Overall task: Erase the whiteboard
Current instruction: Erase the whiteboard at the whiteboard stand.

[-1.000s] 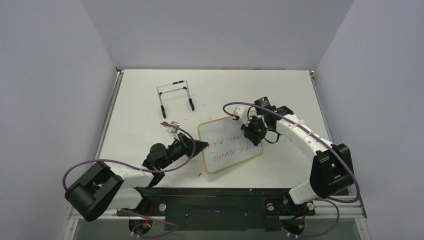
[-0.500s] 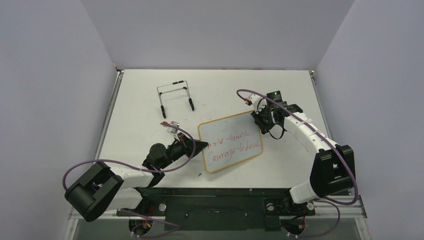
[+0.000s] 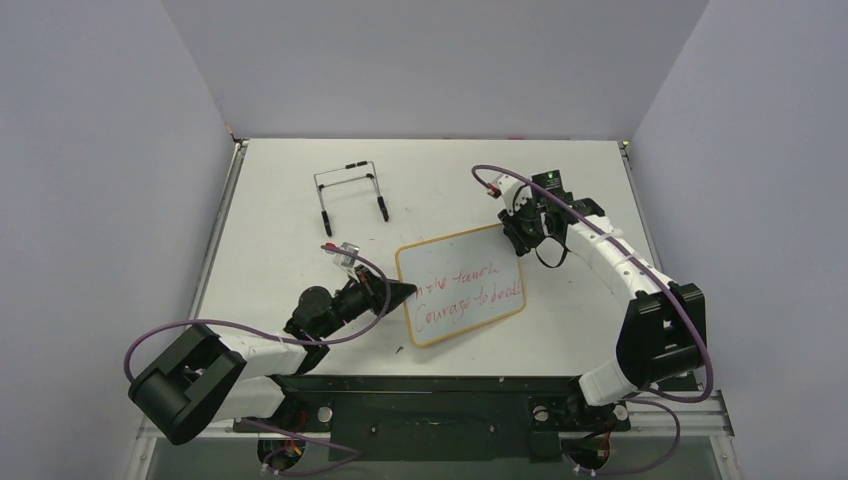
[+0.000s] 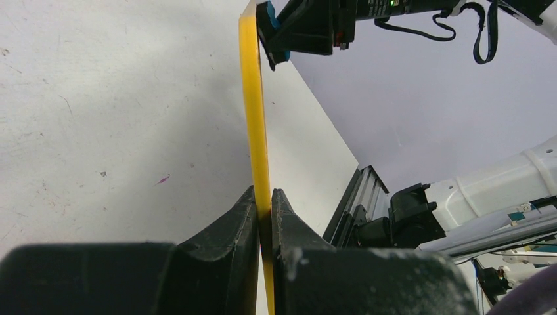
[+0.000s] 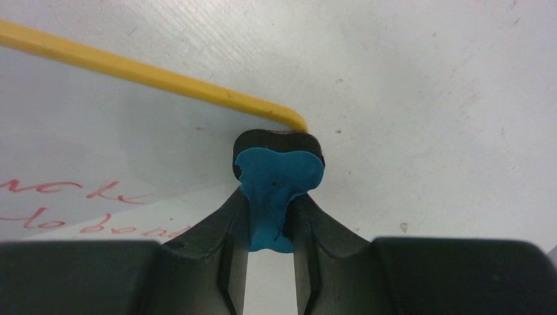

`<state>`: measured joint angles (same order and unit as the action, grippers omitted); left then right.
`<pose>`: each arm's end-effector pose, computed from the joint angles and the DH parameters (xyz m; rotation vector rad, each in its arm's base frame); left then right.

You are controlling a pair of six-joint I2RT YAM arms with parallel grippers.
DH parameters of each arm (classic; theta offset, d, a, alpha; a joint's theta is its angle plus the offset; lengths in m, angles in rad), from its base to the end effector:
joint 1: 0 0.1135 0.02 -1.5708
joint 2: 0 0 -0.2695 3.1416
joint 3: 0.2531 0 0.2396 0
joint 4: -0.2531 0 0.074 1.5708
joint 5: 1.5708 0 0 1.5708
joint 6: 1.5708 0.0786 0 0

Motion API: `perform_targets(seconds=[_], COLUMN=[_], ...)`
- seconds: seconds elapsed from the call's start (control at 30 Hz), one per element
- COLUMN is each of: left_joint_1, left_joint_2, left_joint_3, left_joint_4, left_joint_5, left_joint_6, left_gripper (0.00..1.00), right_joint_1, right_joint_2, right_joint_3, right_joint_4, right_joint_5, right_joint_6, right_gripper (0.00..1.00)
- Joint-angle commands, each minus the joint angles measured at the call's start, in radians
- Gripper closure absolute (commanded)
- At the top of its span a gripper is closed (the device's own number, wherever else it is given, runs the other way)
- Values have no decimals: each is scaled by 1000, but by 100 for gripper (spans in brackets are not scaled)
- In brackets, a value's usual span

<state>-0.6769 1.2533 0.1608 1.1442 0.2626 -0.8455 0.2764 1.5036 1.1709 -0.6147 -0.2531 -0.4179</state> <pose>0.1787 -0.1697 0.1990 0.0915 1.6954 -1.3824 0.3105 0.1085 0.2415 -0.9437 2.3082 0.2594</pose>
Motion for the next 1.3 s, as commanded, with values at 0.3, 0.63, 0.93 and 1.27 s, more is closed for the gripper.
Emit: perform_targets(seconds=[0.3,0.63,0.93,1.27], left_joint_1=[11,11,8,-10], left_joint_2=[15,38,32,116], left_joint_3=[16,14,21,87], left_joint_4=[163,202,188,167], left_joint_5=[67,50,-5,-51], left_joint_6=[1,-32,-35,-57], left_gripper=[100,100,100,100], right_joint_1=[133,125,210,437], right_joint_2=[-34,-13,-56,-69], right_joint_3=[-80,111,-59,62], right_joint_4=[-183,-35,-3,-57], right_joint_5=[-136,-21,-105,-18], right_joint_6=[-147,9,-35,-148], right_gripper=[100,100,100,100])
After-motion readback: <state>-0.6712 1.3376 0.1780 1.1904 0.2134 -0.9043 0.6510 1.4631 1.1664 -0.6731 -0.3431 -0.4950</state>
